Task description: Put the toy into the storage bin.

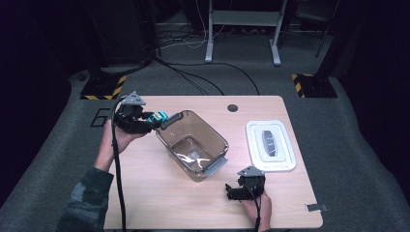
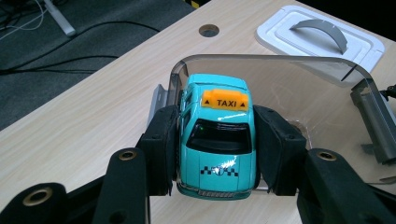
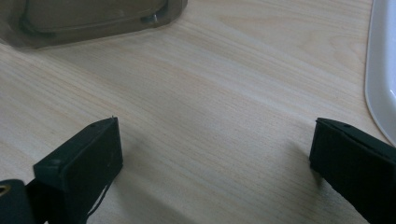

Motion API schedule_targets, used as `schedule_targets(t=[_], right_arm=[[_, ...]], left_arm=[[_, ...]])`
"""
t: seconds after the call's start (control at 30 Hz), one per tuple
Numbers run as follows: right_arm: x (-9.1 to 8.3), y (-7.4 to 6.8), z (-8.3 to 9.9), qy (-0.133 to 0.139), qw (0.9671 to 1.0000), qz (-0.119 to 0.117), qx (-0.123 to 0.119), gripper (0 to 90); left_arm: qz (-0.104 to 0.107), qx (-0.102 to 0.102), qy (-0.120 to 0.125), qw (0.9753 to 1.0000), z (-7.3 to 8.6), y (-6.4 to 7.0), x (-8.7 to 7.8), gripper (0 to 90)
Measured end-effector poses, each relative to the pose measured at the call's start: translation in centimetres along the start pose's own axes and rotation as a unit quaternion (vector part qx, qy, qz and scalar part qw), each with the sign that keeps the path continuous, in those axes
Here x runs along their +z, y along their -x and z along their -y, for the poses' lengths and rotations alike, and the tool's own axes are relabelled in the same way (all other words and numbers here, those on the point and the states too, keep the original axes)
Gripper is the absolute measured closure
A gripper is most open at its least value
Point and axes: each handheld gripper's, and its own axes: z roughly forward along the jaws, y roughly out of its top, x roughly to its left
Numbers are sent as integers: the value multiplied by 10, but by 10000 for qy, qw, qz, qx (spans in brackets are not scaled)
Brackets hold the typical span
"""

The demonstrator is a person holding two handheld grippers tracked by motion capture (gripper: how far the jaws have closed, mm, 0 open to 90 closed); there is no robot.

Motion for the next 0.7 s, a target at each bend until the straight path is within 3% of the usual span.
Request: schedule_targets(t=[0.7], right_arm=[[0, 0, 0, 0, 10000, 0, 1, 17]], left_arm=[[353, 238, -541, 9976, -26, 6, 40, 524]])
